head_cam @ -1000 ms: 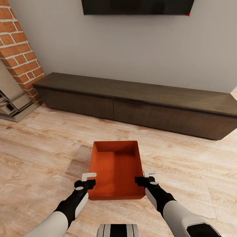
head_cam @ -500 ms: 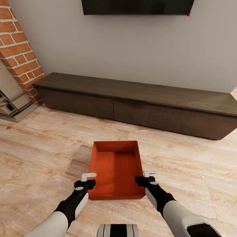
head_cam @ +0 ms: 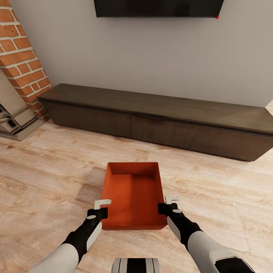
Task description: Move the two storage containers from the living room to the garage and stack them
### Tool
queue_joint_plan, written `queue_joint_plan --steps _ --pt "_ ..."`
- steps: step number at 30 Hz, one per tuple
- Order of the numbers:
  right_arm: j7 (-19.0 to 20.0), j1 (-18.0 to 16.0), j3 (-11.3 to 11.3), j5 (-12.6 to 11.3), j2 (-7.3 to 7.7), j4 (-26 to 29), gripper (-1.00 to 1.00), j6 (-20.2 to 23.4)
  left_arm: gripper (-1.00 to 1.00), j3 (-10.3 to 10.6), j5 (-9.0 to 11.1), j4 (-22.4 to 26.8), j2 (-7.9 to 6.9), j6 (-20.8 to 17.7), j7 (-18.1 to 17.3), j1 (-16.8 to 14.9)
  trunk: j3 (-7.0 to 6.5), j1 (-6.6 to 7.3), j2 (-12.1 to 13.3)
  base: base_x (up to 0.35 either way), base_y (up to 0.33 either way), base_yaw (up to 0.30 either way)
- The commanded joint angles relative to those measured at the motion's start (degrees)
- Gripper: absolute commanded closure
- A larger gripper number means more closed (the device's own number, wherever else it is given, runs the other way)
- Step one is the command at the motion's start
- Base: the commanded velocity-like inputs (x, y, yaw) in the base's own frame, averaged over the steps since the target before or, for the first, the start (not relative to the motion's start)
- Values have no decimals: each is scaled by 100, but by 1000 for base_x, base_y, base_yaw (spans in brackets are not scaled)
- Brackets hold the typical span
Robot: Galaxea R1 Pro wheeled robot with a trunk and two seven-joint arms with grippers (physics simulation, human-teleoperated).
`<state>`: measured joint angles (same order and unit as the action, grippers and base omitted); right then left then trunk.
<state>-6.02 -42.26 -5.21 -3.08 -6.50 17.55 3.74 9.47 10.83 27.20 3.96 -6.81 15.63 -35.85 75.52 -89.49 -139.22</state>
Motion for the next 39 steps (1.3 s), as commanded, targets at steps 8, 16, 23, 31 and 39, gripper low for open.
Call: queue_joint_plan --steps 8,16,23,31,39 --pt "-83 -1 -24 9 8 11 100 21 100 -5 -55 34 -11 -51 87 -1 4 1 -1 0 0 0" --pt "-84 -1 -24 9 8 11 100 21 100 -7 -56 35 -1 -57 95 -1 -14 23 39 0 0 0" --pt "-84 -1 -24 9 14 11 100 21 100 -8 -47 31 -1 -74 90 -2 -140 177 319 0 0 0" --pt "-84 -1 -26 9 8 11 100 27 100 -7 -46 31 -4 -75 89 -1 -284 352 640 0 0 0" --pt "-84 -1 -31 14 8 19 100 22 100 -14 -39 31 -4 -75 89 -1 -427 528 961 0 0 0"
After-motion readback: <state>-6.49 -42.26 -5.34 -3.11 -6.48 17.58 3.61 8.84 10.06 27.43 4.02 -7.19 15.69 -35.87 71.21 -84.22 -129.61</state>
